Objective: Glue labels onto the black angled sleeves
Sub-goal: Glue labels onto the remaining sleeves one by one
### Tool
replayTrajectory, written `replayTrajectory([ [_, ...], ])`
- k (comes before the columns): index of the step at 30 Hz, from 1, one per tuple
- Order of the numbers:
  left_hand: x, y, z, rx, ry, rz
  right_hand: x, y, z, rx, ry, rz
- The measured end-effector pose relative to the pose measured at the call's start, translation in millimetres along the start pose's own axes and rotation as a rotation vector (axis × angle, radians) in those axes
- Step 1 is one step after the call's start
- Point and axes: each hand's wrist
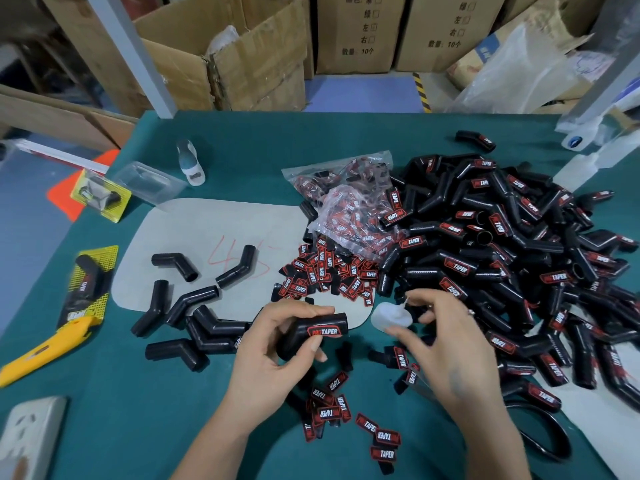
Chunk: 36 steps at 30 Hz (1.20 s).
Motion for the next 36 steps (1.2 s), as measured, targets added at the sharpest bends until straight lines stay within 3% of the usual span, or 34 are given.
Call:
replayTrajectory([
  [3,-1.6,-0.2,-0.7,0.009,-0.012,-0.005,-0.2,-6.0,1.5,-0.140,0.047,-0.091],
  [8,-1.0,-0.3,-1.1,0.136,-0.140,-0.019,-0.4,-11.3,-1.5,-0.157,0.064,-0.022],
  [11,-0.3,1.8,-1.4,0.204,-0.199,-0.036,1.6,-10.9,-3.4,0.154,0.013,0.012],
  [16,-0.6,0.5,1.6,0.174,-0.216,-0.045,-7.4,3.0,-13.1,1.009,-0.053,-0.030],
  [18,0.0,0.6,3.9,0.164,-0.214,-0.038,-11.1,9.2,-15.5,1.128,-0.032,-0.049],
  [25,-3.7,-2.2,3.0,0.113,-0.105,0.028,-13.3,20.1,-18.4,1.093,-0.042,0.086],
  [36,-0.8,0.2,4.9,0.353,-0.283,0.001,-16.4,24.1,-10.9,1.190,-0.035,0.124],
])
Point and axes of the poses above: each hand's wrist, its own x-axis towards the middle knuckle, its own y-axis out of the back of the hand, z = x × y, and after that the axes turned 4 degrees about -x, right-handed
